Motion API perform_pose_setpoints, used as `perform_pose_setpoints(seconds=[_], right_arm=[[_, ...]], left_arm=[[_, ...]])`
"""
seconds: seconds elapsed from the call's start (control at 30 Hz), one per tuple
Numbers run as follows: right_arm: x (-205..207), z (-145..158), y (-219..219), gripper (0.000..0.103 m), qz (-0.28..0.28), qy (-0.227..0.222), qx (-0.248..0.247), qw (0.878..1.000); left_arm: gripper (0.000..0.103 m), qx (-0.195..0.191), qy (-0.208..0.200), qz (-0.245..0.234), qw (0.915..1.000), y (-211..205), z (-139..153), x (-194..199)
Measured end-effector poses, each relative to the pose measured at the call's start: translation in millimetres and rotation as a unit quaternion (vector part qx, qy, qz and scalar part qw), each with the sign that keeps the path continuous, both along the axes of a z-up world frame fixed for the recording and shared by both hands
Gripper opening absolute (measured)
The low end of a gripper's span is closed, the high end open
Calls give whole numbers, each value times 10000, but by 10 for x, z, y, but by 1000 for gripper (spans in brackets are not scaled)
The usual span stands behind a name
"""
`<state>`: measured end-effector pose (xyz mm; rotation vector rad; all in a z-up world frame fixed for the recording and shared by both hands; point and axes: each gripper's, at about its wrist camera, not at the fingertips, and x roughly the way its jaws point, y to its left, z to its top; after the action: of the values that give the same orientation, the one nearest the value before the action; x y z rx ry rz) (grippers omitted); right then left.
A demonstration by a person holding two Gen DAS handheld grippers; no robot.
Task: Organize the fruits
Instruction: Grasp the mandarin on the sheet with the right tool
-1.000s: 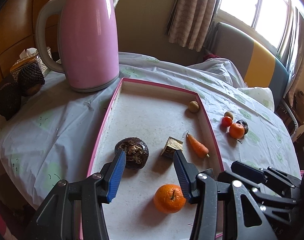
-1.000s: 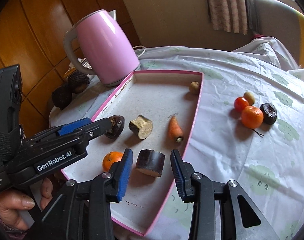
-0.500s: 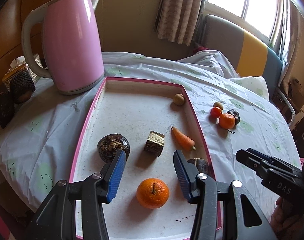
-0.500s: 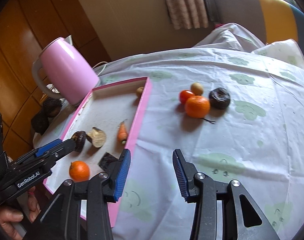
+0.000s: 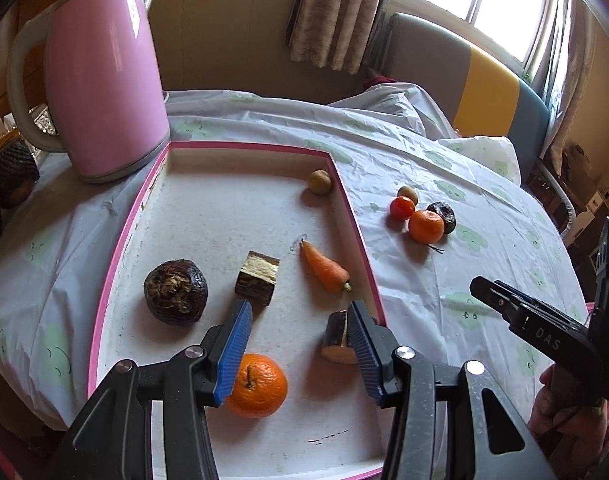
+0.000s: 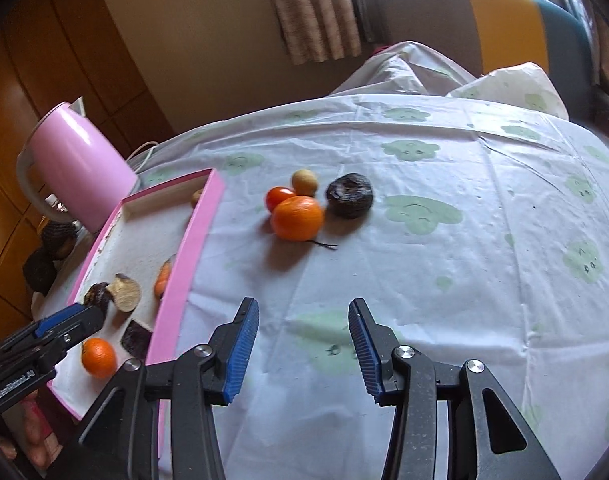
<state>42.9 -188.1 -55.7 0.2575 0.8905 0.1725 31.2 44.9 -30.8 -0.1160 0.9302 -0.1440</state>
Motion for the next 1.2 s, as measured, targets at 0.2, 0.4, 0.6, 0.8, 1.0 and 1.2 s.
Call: perform_pose_setpoints(seconds=[0.2,0.4,0.6,0.8,1.0,1.2], right_arm=[[93,-57,-121,48,-129,50,-18,9999],[225,-54,-100,47,-7,52,104,9999],[505,-115,104,47,284,88,234,9993],[817,-245,183,48,129,259,353,9990],[947,-248,257,40,201,197,130,9995],[701,-206,78,39,213,182,102,9996]], left_arm=[[48,51,-73,-326,9994,-131,9,-31],[40,50,-92,-495,9987,-209,1,-2],[40,6,-76,-509,9987,-214,-2,23],[40,-25,33,-437,9990,-185,-47,97],[40,-73,54,-474,9988,-208,-44,150],[40,-195,47,-673,9975,-346,11,247]])
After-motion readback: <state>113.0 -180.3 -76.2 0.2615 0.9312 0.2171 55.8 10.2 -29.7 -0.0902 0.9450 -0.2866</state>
